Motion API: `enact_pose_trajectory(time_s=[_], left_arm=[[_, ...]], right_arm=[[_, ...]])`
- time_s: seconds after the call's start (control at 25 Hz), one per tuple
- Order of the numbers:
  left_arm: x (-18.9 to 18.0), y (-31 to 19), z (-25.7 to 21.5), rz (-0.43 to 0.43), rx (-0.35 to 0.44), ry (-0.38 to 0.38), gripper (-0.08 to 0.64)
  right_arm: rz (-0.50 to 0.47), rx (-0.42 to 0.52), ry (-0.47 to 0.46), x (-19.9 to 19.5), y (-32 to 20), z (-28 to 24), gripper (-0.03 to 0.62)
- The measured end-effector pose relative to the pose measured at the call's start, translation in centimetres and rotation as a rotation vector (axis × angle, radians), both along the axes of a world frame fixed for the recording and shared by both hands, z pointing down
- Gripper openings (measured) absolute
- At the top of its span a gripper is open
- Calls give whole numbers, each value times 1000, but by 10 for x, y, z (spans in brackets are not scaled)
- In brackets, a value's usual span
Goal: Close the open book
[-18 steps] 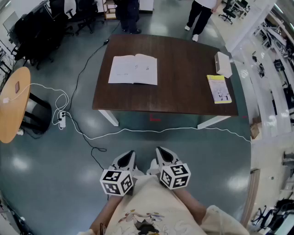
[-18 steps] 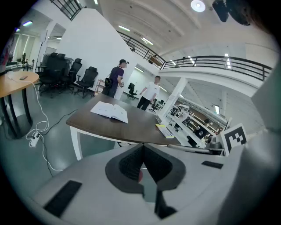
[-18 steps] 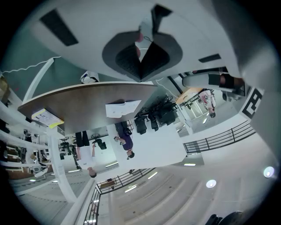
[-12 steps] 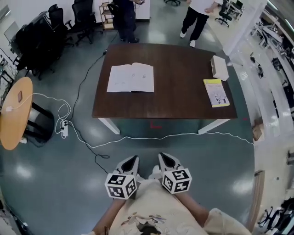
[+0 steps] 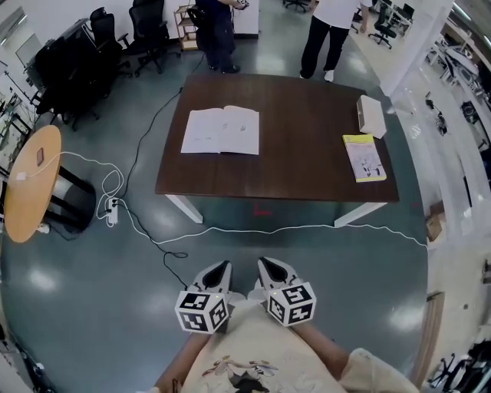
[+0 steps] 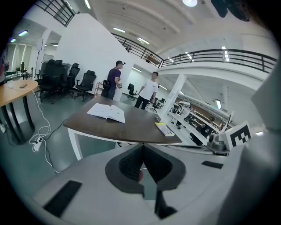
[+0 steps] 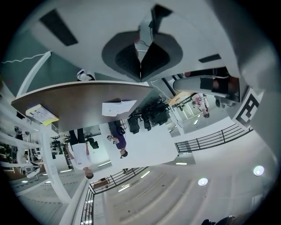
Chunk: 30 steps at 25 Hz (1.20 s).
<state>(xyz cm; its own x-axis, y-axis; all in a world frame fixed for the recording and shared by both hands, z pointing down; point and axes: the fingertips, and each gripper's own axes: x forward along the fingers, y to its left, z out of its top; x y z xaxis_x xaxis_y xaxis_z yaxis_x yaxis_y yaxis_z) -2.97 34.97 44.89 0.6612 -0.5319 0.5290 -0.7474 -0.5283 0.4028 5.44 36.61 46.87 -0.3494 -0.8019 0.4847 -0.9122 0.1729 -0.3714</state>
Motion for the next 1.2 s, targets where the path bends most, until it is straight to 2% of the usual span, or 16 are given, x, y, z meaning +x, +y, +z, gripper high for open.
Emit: enact_pose_trajectory(time_s=[0.24,0.52,0.76,1.0,1.2], left_arm=[[19,15,28,-29,-49,4,6],[20,-20,36,-41,-86,-11,6],[11,-99,50,-13,-116,4,6],[-27,-202,57,-5,-134,10,6],[-46,-260,59,30,-159,27,6]], right_arm=[[-12,-44,-64,12,5,27,6],[-8,-98,-72,18,-28,40,6],[46,-131,-70,16,-104,53,6],[124,-182,-61,2,-189,64,6],[185,-207,-41,-6,-246,67,6]])
